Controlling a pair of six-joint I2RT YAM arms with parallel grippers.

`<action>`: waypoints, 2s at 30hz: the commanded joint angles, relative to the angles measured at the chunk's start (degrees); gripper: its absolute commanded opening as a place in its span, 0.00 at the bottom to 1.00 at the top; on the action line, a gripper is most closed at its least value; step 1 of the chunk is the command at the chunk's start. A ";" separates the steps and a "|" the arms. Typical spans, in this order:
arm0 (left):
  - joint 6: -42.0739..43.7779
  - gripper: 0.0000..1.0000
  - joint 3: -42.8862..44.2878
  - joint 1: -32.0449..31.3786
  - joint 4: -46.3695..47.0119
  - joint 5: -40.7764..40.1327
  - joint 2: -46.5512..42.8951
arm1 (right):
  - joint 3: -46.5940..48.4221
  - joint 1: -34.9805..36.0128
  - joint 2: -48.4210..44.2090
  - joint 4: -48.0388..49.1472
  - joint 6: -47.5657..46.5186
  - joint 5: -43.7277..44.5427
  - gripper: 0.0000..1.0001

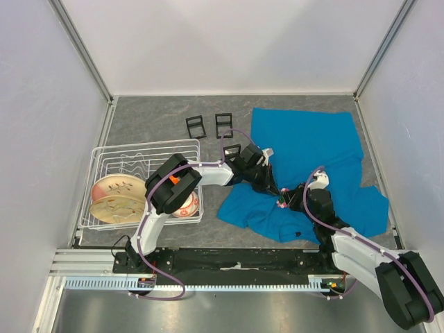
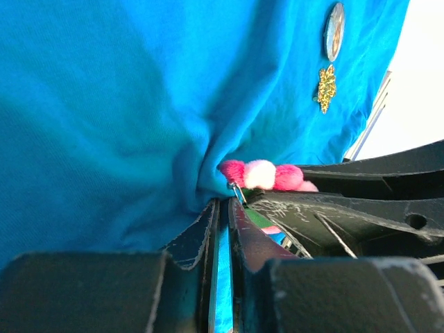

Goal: Remove the brooch from the garment
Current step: Remove the brooch from the clothes.

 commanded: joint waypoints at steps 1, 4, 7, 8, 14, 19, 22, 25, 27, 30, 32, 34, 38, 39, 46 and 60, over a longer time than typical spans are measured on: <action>1.12 0.16 -0.48 -2.23 -1.26 -1.79 1.83 | -0.96 0.61 -5.11 11.65 1.66 -4.51 0.00; 0.77 0.16 -1.00 -2.15 -0.91 -1.26 2.19 | -1.23 0.61 -6.52 11.74 2.36 -3.72 0.00; 1.03 0.16 -1.53 -2.23 -0.47 -1.78 1.40 | -0.62 0.53 -5.74 10.52 1.49 -3.36 0.00; 1.20 0.16 -1.45 -2.15 -0.73 -2.05 1.13 | -0.35 0.61 -5.73 9.55 1.22 -3.19 0.00; 2.87 0.17 -2.76 -1.62 -2.05 -3.11 -2.64 | -0.44 0.53 -9.51 3.68 0.78 -2.13 0.00; 2.70 0.32 -7.15 -0.92 2.24 -1.09 -7.65 | 1.40 0.61 -8.64 -0.11 0.95 -0.73 0.00; 1.56 0.40 -9.26 -0.21 5.41 0.49 -10.20 | 4.39 0.61 -5.65 -5.73 1.92 0.58 0.00; 1.73 0.41 -9.36 0.32 5.51 0.59 -10.91 | 6.76 0.53 -3.45 -11.18 2.45 1.55 0.01; 1.91 0.38 -9.27 0.75 5.60 0.67 -10.73 | 7.38 0.61 -2.66 -13.39 3.15 1.65 0.10; 2.08 0.35 -8.83 1.02 5.51 0.85 -10.12 | 8.70 0.61 -1.70 -16.11 3.42 1.47 0.30; 2.00 0.31 -8.83 1.02 5.69 1.20 -9.68 | 9.92 0.61 -0.82 -18.13 3.16 1.04 0.38; 2.00 0.30 -9.27 1.02 6.12 0.94 -9.77 | 11.07 0.61 -0.29 -19.63 1.76 0.94 0.47; 3.05 0.28 -9.80 1.11 5.77 -0.12 -10.12 | 15.45 0.53 2.25 -24.46 -0.71 1.91 0.59; 3.22 0.27 -9.88 1.11 5.60 -0.20 -10.12 | 16.17 0.53 2.96 -26.12 -1.41 2.08 0.60; 2.70 0.26 -10.41 0.76 7.00 0.59 -9.68 | 18.19 0.61 8.23 -25.09 -3.96 0.16 0.54; 2.79 0.26 -9.62 0.76 7.09 0.68 -8.63 | 17.93 0.70 7.36 -23.59 -4.58 -1.69 0.61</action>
